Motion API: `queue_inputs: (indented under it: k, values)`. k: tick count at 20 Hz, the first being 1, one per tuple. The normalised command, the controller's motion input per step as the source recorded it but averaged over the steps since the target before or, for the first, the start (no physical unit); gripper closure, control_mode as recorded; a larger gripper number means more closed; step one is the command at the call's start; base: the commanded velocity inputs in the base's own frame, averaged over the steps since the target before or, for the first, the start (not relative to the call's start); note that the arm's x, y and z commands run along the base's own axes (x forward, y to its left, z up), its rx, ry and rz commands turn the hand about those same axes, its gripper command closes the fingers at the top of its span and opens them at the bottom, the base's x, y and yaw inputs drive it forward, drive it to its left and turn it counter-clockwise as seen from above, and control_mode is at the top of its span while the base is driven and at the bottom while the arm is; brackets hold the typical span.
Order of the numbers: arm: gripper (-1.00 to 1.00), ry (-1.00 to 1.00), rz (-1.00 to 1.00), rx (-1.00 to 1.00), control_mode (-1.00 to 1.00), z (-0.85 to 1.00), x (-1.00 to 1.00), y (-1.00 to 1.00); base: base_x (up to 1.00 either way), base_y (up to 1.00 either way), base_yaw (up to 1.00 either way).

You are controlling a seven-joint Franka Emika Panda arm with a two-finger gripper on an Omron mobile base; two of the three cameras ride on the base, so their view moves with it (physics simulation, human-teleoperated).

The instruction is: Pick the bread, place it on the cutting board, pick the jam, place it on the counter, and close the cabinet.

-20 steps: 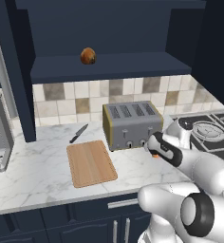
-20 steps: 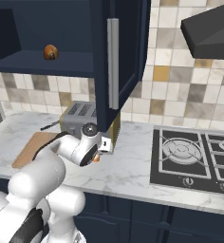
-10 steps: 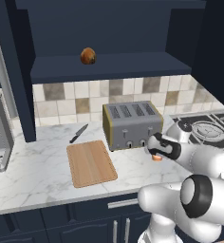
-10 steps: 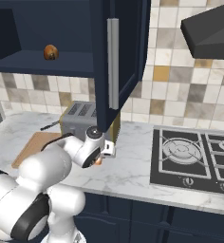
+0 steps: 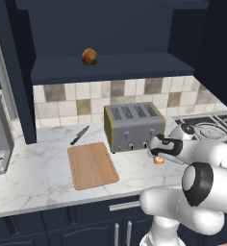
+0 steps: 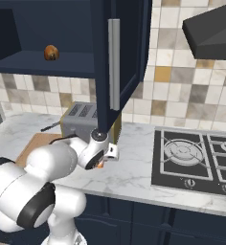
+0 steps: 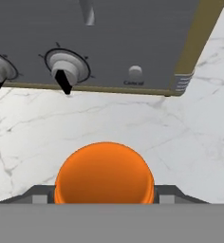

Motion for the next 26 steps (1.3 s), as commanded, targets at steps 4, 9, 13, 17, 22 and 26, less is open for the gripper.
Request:
queue_inputs:
  k: [4,9,13,17,22,26]
  values:
    - [1.00,0.00,0.00,0.00,-1.00,-0.18,0.00,0.00,0.00,0.00,0.00]
    - [1.00,0.00,0.00,0.00,-1.00,-0.05,0.00,0.00,0.00,0.00,0.00]
    - [-1.00,0.00,0.00,0.00,-1.00,0.00,0.00,0.00,0.00,0.00,0.00]
    - [-1.00,0.00,0.00,0.00,-1.00,0.00,0.00,0.00,0.00,0.00,0.00]
    - [-1.00,-0.01,0.00,0.00,-1.00,0.00,-0.12,0.00,0.00,0.00,0.00]
    - [-1.00,-0.13,0.00,0.00,-1.00,0.00,-0.45,0.00,0.00,0.00,0.00]
